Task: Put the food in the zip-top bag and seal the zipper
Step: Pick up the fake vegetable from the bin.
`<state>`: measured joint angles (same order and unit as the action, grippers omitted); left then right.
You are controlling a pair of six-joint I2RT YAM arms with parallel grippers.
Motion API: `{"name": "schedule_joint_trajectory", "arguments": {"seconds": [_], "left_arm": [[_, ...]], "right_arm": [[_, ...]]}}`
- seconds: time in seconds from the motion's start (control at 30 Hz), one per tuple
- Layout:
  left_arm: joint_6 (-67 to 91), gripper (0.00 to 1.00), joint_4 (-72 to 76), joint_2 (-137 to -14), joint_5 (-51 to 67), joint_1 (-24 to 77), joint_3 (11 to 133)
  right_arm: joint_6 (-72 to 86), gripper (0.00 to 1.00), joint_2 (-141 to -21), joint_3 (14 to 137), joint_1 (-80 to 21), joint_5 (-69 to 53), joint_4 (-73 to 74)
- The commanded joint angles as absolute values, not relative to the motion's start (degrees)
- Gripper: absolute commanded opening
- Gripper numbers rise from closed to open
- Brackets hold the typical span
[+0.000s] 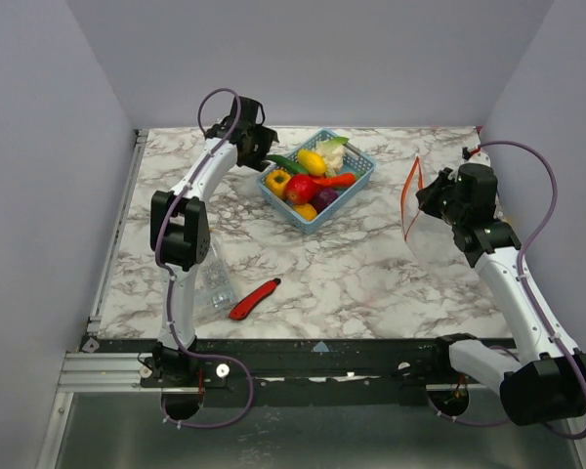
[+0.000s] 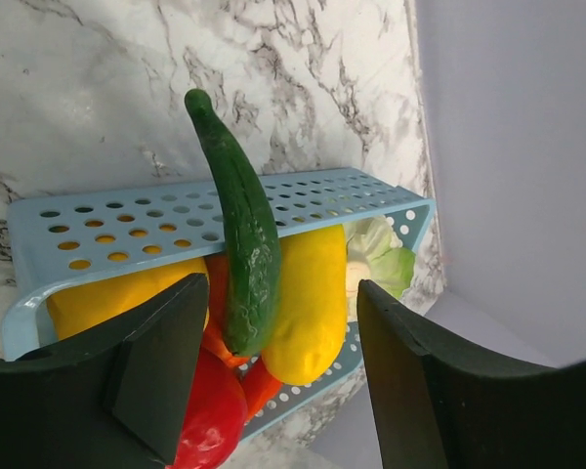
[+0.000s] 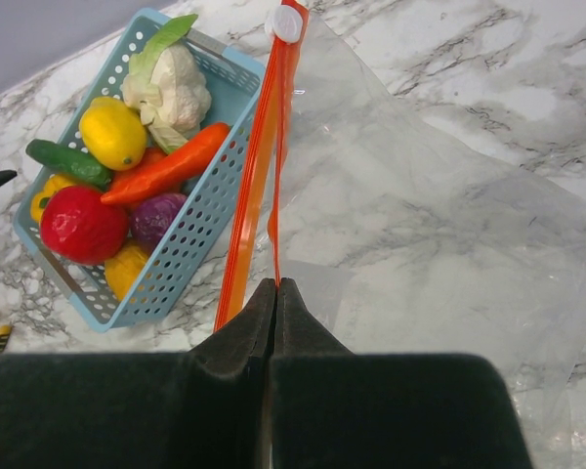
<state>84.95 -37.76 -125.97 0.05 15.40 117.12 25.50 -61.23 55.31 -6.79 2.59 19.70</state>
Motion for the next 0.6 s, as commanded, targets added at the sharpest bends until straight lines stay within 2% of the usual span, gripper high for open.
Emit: {"name": "schedule_joint_trajectory", "arguments": {"seconds": [0.0,0.2,0.57], "left_arm": [[86.6,0.63,-41.5,-127.8,-0.2,17.8,119.4],[87.9,0.62,-40.7,-130.4,-0.2,19.4,121.2],[87.5,0.52,-40.9,-134.9,-2.8,20.0,125.2]], "right_arm": [[25.9,0.0,-61.0,54.5,-6.7,2.1,18.8],[26.0,0.0,-60.6,54.6,-6.8,2.2,19.0],[26.0,0.0,-60.2,54.8,-6.8,2.4,19.4]]}}
